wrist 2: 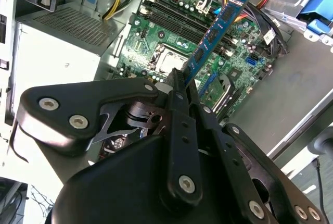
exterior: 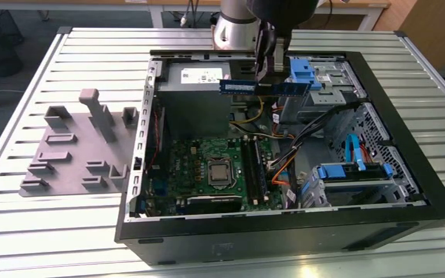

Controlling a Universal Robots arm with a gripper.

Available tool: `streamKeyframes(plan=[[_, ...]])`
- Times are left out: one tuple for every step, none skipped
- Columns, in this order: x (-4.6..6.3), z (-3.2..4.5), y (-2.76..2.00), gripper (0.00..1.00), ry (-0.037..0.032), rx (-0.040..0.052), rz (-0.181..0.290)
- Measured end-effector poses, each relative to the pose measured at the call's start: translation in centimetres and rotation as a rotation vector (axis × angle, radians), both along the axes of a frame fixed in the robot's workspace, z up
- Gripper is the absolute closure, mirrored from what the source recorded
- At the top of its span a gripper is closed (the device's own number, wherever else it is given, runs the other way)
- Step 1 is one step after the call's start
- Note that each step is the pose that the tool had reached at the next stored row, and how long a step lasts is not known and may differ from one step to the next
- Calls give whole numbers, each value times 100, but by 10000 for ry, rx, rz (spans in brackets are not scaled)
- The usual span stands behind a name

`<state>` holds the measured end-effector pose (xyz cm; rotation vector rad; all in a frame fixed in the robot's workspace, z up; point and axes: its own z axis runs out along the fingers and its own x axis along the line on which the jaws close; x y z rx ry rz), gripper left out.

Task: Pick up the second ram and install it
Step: 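Insert the second ram into the second slot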

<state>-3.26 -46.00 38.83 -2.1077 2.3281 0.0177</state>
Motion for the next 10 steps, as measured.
streamKeyframes(plan=[[0,0,0,86,0,0,-16],[0,0,0,86,0,0,-32],[0,0,0,86,1,0,-48],[0,0,0,86,0,-1,-64],[0,0,0,86,0,0,-80],[0,0,0,86,0,-1,-96],[0,0,0,86,1,0,-111],[0,0,0,86,1,-1,-126],[0,-1,0,86,1,0,-141],[0,-1,0,86,0,0,-157]])
